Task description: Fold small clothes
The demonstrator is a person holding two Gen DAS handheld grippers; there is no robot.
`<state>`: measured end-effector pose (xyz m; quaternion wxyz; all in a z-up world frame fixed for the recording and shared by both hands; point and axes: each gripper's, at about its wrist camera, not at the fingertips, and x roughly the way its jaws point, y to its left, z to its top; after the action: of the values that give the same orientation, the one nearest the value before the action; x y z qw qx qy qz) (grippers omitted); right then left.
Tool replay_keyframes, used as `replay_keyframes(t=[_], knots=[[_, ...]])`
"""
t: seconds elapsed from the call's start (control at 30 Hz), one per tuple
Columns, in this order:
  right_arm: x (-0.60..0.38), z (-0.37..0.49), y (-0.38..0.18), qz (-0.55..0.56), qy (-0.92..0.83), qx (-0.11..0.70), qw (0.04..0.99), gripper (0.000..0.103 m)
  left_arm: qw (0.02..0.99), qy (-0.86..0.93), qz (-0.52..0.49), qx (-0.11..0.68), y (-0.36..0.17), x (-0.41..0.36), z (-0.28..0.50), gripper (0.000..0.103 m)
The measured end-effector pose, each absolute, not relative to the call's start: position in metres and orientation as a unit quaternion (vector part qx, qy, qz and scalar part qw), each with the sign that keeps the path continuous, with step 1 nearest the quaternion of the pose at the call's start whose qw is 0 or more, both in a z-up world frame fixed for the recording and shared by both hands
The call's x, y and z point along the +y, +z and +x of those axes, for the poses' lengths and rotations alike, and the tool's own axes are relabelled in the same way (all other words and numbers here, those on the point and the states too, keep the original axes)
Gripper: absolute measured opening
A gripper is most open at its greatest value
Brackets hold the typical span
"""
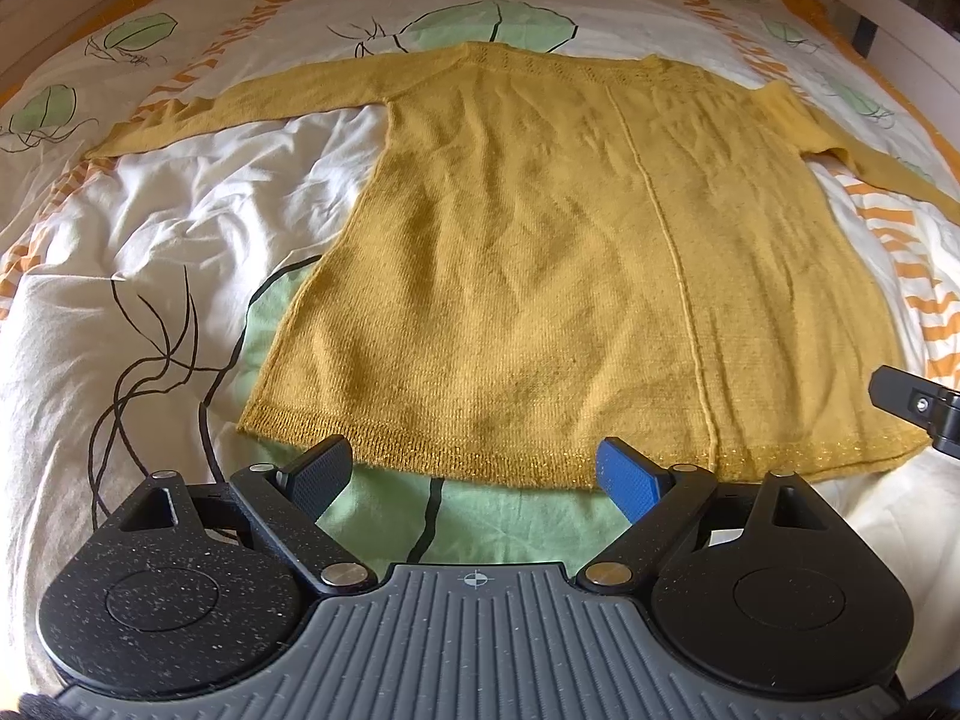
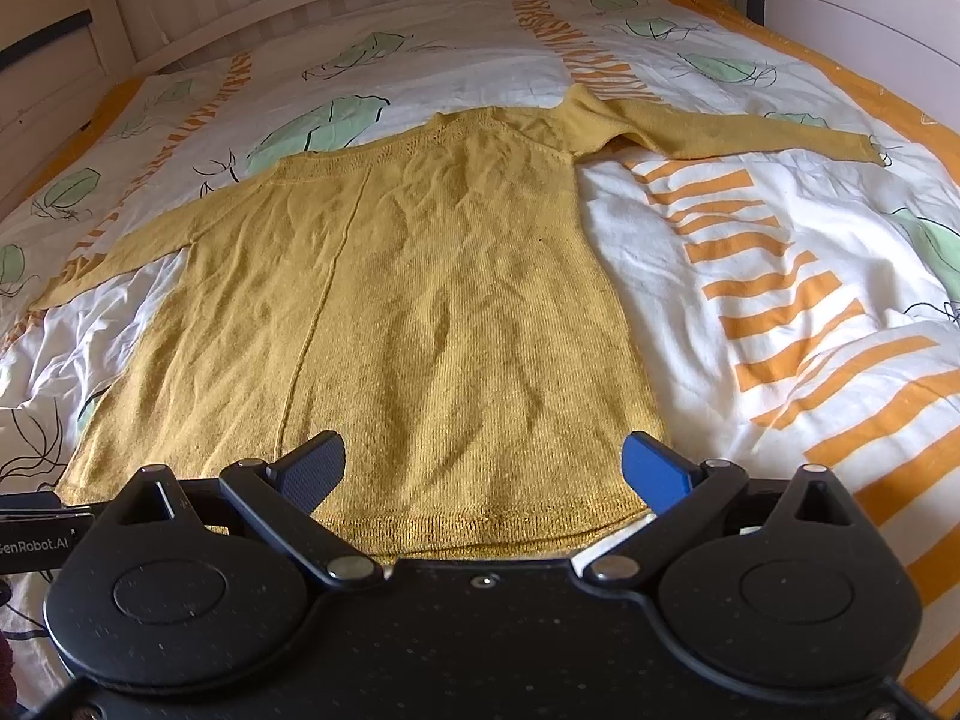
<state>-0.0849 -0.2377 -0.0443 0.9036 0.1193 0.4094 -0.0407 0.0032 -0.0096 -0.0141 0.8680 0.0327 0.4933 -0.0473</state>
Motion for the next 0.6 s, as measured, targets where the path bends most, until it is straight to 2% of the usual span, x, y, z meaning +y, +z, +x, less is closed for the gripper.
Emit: replay_keyframes(t=[0.6], knots=[[-0.2352, -0.0760, -0.0533, 0.127, -0.036, 0.430, 0.893, 0.099, 0.859, -0.042, 0.025, 0.510, -0.0225, -0.0061, 0.0127, 0.089]])
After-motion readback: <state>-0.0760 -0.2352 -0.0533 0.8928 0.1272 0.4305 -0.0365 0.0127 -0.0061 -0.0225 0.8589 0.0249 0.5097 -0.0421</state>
